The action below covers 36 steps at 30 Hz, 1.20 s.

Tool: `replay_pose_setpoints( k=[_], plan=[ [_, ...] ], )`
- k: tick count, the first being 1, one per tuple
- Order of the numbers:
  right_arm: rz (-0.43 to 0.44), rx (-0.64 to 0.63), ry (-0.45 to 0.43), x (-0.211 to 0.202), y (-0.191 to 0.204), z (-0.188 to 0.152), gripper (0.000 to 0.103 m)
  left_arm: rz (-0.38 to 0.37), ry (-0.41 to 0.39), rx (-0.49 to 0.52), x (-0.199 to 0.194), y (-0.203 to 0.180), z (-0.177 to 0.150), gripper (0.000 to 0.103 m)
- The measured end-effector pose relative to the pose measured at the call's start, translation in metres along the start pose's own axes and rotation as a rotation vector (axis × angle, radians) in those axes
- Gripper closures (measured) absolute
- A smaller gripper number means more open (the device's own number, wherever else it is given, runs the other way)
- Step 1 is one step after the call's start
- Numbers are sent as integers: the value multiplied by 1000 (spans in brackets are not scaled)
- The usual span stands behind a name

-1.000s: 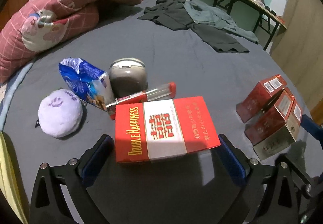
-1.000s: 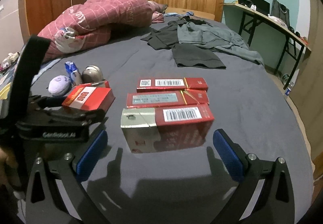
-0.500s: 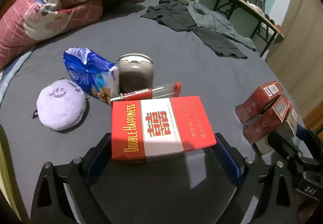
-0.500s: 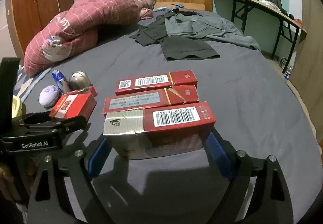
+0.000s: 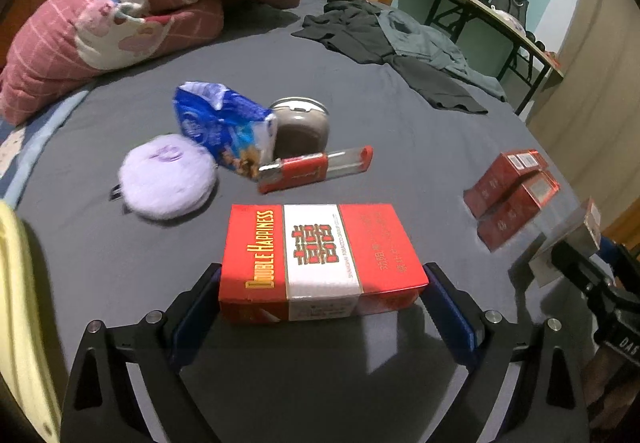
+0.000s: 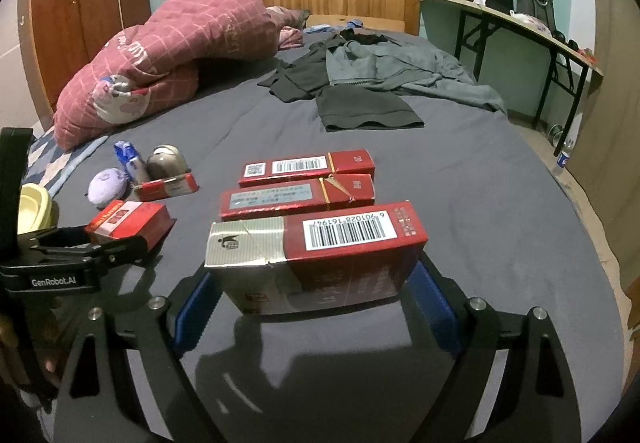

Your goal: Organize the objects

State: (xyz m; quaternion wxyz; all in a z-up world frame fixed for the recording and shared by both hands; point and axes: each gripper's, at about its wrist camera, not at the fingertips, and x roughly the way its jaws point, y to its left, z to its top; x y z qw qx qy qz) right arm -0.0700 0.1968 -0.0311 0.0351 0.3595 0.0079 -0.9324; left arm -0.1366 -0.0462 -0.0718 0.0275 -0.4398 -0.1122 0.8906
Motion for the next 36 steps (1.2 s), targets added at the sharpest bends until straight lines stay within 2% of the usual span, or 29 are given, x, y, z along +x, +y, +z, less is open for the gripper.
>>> replay_pose_setpoints(
  k=[7,9,17,23,24,25,32,36],
  plan=[
    [17,45,2,-24,4,-7,14,25,5,48,-35,-8,-25,8],
    [14,43,-2,-29,9,-9,14,56,0,77,-39,-9,-33,8],
    [16,26,2,-31,12,-13,14,105,49,97,-24,-12,-40,8],
    [21,21,17,-22,11,-13,14,128,65,103,-12,-19,-35,3],
    [21,17,19,-22,12,-14,14,123,61,95,-12,-19,-35,4],
    [21,11,22,-21,13,-15,14,124,57,90,-11,-16,-34,9],
    [20,7,23,-21,15,-16,14,81,11,54,-25,-5,-36,10],
    [24,13,15,-26,15,-14,14,116,-18,90,-39,-5,-40,10]
  ],
)
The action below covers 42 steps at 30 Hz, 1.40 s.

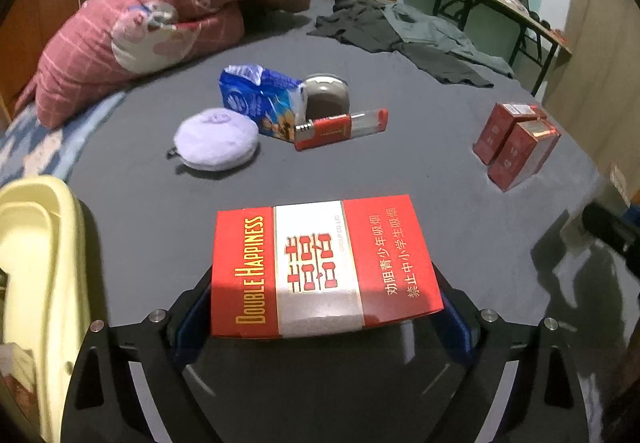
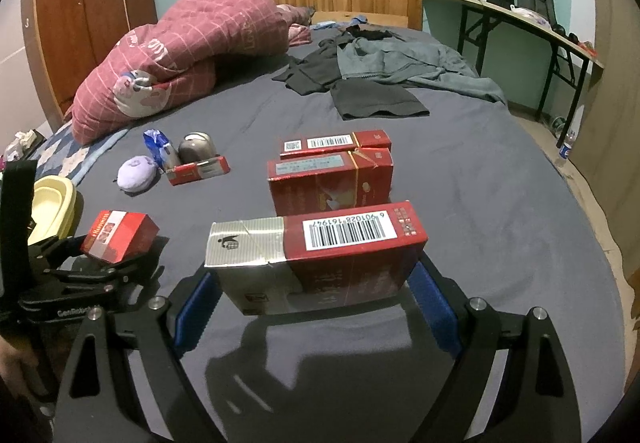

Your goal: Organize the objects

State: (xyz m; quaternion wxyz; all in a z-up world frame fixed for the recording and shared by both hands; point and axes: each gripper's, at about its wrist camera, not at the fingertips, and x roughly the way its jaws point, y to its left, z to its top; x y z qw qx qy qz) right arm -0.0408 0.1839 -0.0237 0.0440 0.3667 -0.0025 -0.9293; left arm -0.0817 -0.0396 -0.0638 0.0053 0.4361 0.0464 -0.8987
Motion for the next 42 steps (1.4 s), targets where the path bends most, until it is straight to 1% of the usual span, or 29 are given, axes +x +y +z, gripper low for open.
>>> replay_pose_setpoints(
  k=[4,8,11,13,17,23,27,33,42],
  plan=[
    [-1,12,-6,-7,0,1,14,33,-30,33,-19,-2,-5,10],
    [7,32,-15,-22,0,0,14,27,-66,35,-44,-2,-7,10],
    [-12,32,-51,-43,-2,2,14,18,-108,40,-68,-3,-9,10],
    [-16,60,-79,-59,-8,2,14,13,-139,44,-85,-5,-10,10],
    [-41,85,-95,-73,-16,-3,14,-2,-180,54,-107,-8,-12,10],
    [-60,108,-56,-70,-26,-6,14,-15,-174,47,-112,-10,-15,10],
    [-63,114,-68,-79,-27,-3,14,-20,-170,39,-114,-11,-14,10],
    [-56,102,-80,-89,-16,1,14,-19,-174,34,-115,-11,-11,10],
    [-56,72,-56,-90,-4,-2,14,-21,-172,21,-121,-5,-11,10]
  ],
)
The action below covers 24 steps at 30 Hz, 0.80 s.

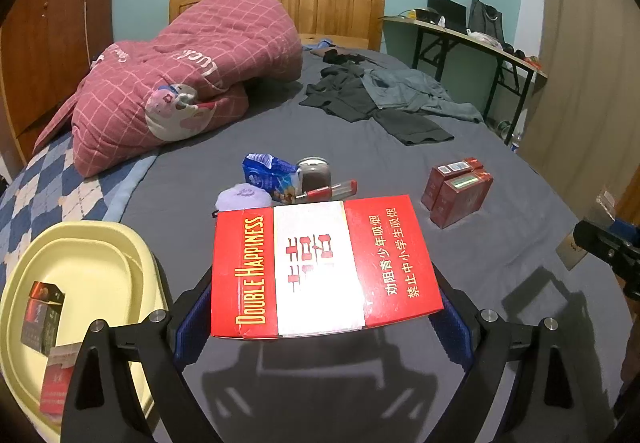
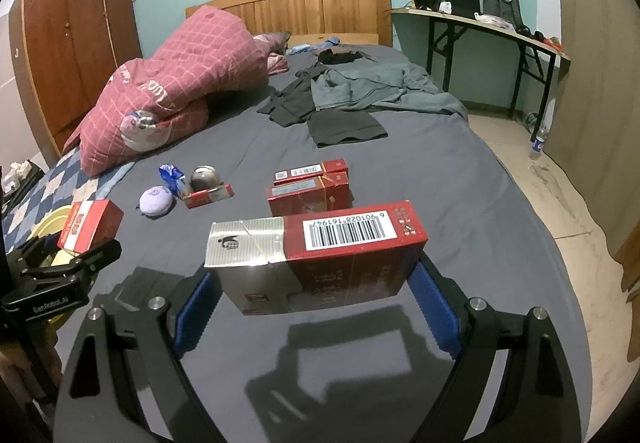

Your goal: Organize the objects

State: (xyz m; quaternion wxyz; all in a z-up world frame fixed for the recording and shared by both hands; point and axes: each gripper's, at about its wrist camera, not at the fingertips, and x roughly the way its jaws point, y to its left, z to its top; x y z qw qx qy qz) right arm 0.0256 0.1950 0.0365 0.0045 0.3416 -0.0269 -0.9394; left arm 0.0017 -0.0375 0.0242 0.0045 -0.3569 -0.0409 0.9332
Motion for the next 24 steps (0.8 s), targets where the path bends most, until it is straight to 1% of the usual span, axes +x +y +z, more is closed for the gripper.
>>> replay_pose_setpoints(
  k=[12,18,24],
  plan=[
    [14,-33,15,0,22,-2,14,24,-3,-4,-11,18,-6,10],
    [28,-55,25,4,39,-4,14,46,-5,-17,-19,36,-10,10],
    [57,-84,28,7,64,-4,14,77,-7,-36,-28,59,-15,10]
  ],
)
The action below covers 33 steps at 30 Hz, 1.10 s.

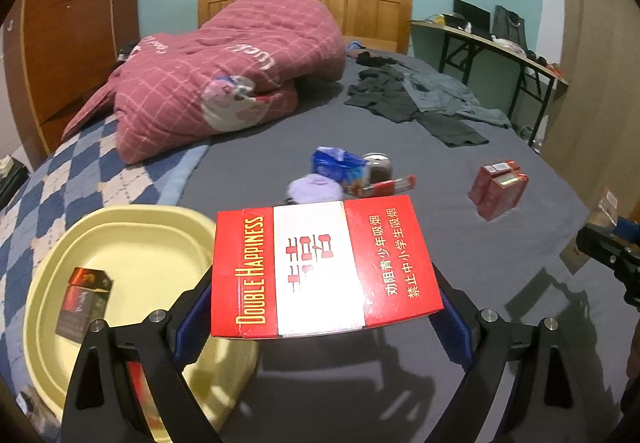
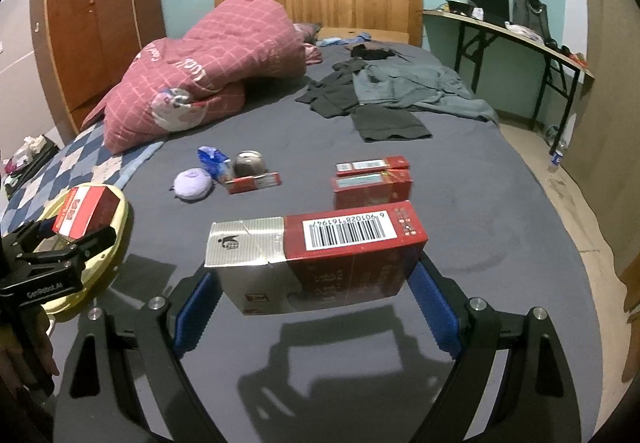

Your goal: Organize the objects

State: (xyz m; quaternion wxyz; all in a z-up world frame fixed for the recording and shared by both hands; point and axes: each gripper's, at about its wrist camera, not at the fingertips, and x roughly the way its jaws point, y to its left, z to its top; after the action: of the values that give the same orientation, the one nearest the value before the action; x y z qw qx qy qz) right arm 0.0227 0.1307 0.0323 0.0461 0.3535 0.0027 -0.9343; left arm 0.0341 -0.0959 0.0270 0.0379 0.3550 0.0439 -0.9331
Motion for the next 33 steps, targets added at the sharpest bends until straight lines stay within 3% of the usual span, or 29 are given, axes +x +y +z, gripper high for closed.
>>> replay_pose_setpoints(
  k=[16,22,29,33],
  plan=[
    [152,-190,22,16,130,2,14,100,-35,-121,-40,97,-7,10],
    [253,-202,29,25,186,5,14,172,-49,-149,-50,137,-10,10],
    [321,-264,29,34,246,14,14,193,-98,-187,-71,165,-2,10],
    [342,-291,44,44,268,15,14,183,-80,-215,-67,177,-4,10]
  ],
)
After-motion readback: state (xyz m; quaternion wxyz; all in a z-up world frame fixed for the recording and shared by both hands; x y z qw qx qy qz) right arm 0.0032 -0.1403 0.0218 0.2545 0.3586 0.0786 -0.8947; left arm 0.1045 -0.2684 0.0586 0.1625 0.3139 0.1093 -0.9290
